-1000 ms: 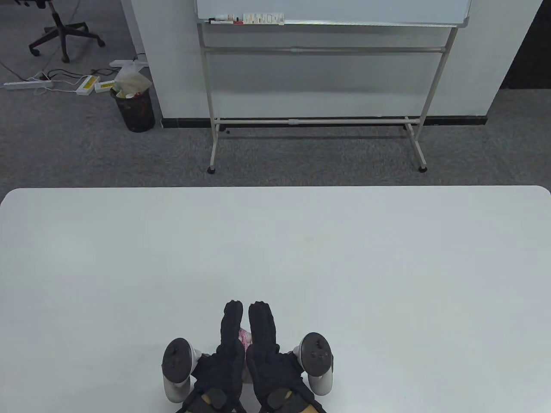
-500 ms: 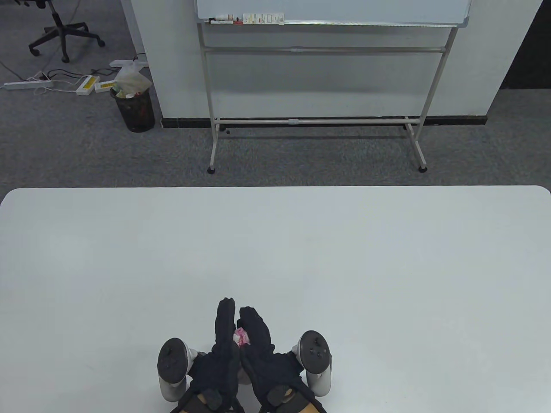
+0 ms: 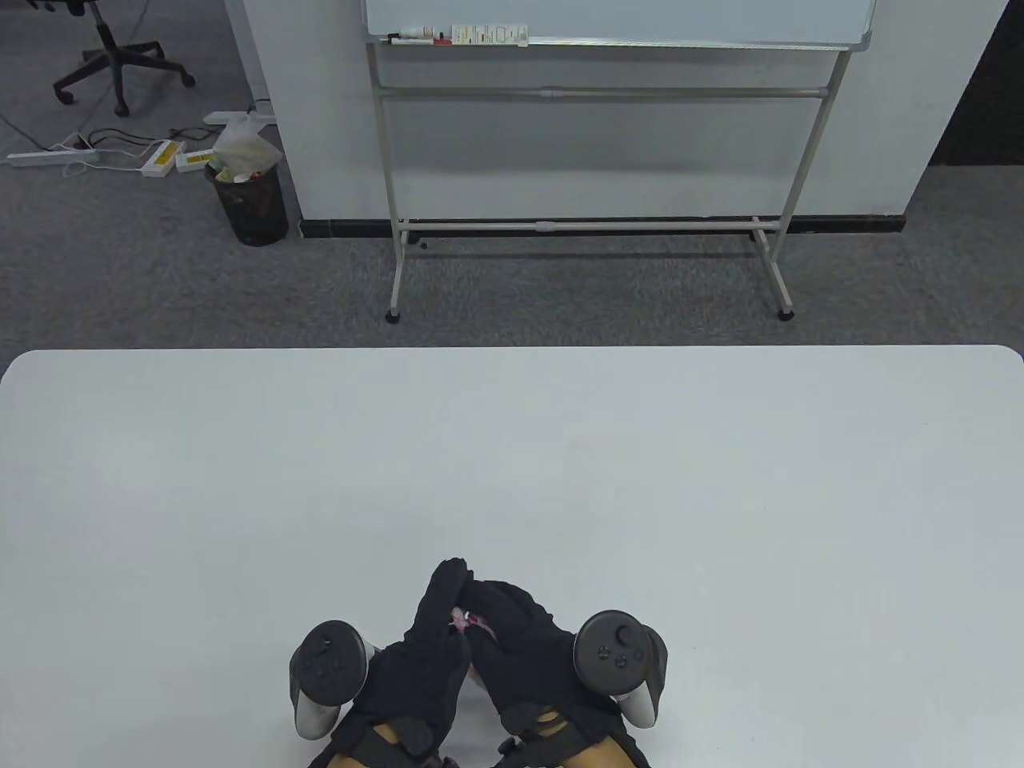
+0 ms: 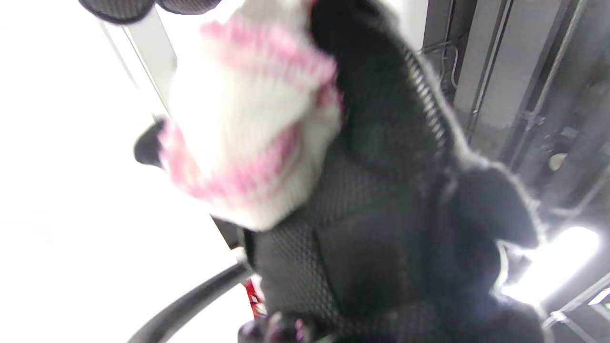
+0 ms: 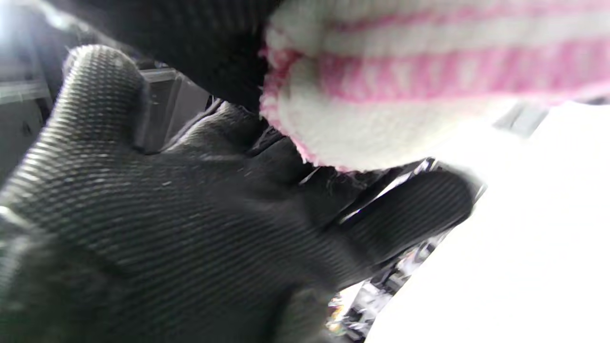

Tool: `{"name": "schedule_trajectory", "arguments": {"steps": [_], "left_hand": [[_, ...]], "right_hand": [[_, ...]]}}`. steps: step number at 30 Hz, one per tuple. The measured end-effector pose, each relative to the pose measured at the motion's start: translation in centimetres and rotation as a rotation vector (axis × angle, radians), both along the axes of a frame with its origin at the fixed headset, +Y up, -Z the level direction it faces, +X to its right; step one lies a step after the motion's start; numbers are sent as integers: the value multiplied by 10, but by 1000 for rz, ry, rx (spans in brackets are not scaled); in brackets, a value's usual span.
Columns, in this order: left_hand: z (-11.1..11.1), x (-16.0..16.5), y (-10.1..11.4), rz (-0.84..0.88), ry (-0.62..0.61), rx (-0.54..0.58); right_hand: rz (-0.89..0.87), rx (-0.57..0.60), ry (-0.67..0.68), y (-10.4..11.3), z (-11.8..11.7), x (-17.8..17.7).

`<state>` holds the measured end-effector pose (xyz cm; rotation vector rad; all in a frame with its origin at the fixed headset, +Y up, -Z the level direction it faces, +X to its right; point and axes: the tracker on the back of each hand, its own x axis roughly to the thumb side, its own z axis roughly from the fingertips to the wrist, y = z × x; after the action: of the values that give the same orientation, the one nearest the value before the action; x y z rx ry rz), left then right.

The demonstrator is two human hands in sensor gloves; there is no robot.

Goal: Squeeze dry dish cloth into compact mass

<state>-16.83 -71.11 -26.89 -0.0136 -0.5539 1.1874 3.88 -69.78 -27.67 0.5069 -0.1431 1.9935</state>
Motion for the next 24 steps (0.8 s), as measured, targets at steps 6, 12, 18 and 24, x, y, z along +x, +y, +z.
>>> {"name": "schedule_trajectory", "arguments": {"steps": [6, 12, 18, 24], "left_hand": [[-7, -21, -2, -420, 194, 26], [-14, -37, -18, -544, 242, -98], [-17, -48, -25, -565, 262, -137], [-19, -50, -32, -551, 248, -185]], "right_hand": [[397, 148, -85, -6, -2, -4], [807, 168, -47, -26, -6, -31], [1060, 89, 27, -54, -8, -52], [1014, -55, 137, -76, -7, -59]]}}
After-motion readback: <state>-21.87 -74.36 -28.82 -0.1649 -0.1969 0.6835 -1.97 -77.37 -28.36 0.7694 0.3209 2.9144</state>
